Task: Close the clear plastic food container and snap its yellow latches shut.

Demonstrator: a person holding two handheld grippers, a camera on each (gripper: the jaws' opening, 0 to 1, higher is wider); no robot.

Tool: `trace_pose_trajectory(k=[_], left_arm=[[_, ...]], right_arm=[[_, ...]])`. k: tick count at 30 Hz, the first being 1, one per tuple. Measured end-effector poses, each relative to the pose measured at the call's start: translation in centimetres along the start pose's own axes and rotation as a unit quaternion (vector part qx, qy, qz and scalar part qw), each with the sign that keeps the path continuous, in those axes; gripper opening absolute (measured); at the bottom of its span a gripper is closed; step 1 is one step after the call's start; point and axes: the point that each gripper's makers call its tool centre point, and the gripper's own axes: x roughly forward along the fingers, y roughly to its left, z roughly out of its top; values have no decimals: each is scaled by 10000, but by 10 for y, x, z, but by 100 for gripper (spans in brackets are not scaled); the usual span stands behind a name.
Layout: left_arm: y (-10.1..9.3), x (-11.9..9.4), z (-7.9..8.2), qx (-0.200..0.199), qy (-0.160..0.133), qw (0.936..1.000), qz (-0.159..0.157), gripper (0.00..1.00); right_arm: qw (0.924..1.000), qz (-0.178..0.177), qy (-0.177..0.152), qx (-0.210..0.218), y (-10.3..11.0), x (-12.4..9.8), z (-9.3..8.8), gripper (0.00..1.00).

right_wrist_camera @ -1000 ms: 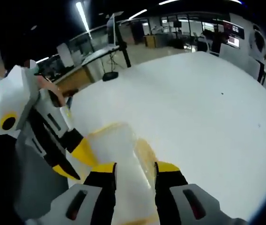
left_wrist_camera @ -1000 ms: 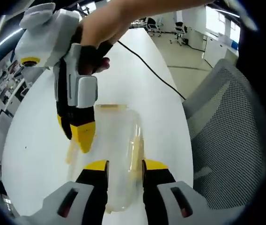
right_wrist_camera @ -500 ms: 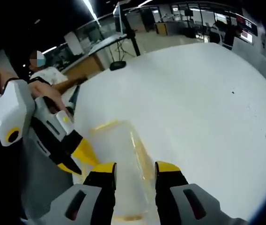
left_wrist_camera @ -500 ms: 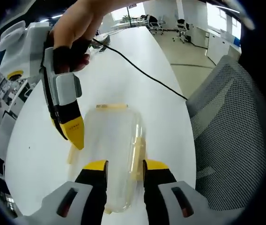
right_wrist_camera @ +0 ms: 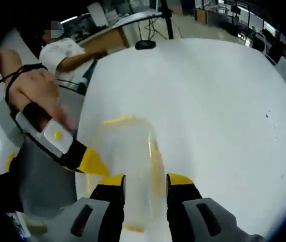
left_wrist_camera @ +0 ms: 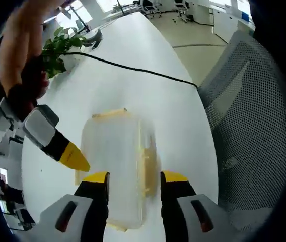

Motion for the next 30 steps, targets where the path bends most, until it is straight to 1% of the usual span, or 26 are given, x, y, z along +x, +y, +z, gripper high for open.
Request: trace_pose_trajectory(k=[1, 3, 4, 5, 6, 8, 9, 10, 14, 15, 17, 18, 19, 20, 22, 23, 24, 26, 28, 30], left_arm=[[2, 0, 0, 1, 39, 10000, 24, 39], [3, 0, -1, 41, 151, 9998, 86, 37], [3, 1, -2, 147, 248, 9995, 122, 36], [4, 1, -3, 280, 332, 9989, 158, 36], [4, 2, -3, 348, 437, 9983, 186, 36], [3, 4, -1, 323, 492, 9980, 212, 37], [3, 5, -1, 369, 556, 9975, 243, 37], [3, 5, -1, 496, 635, 9964, 261, 37], [3, 6, -1, 427, 756, 9958, 305, 38], [3, 6, -2, 437, 791, 9954, 311, 38], [3, 6, -3, 442, 852, 9948, 331, 39], [3, 6, -3, 435, 876, 9947, 329, 39], [3, 7, -3, 424, 915, 9943, 335, 39], [3, 8, -3, 405, 942, 9941, 343, 39], [4, 8, -3, 351, 989, 9939, 343, 39], [4, 8, -3, 324, 1004, 9938, 341, 38], [4, 8, -4, 300, 1011, 9938, 355, 38], [4, 9, -3, 245, 1028, 9936, 407, 38], [4, 9, -3, 218, 1044, 9933, 446, 37], [5, 10, -3, 182, 1047, 9933, 463, 37]], right_arm=[[10000, 4, 25, 5, 1, 1, 0, 30], [9996, -41, 232, -155, 1, 3, -4, 28], [9986, -109, 300, -417, 0, 5, -4, 28], [9994, -23, 186, -298, 4, 6, 0, 28], [9994, -38, 230, -274, 4, 7, -1, 29], [9990, -22, 303, -314, 3, 6, -2, 29], [9985, 13, 379, -386, 3, 6, -3, 29], [9983, 13, 435, -391, 3, 7, -4, 29], [9973, -3, 632, -361, 3, 8, -4, 29], [9962, -28, 755, -442, 4, 8, -4, 29], [9951, -95, 854, -494, 5, 8, -3, 29], [9940, -121, 893, -619, 5, 8, -3, 29], [9907, -122, 1049, -856, 6, 7, -6, 30], [9890, -132, 1115, -966, 6, 8, -7, 30], [9888, -217, 1247, -797, 6, 10, -6, 30], [9879, -233, 1302, -816, 6, 10, -5, 29], [9860, -215, 1371, -925, 6, 10, -6, 29], [9873, -153, 1368, -794, 3, 10, -6, 29], [9891, 16, 1287, -722, 2, 10, -7, 29], [9893, 59, 1273, -711, 3, 10, -7, 29]])
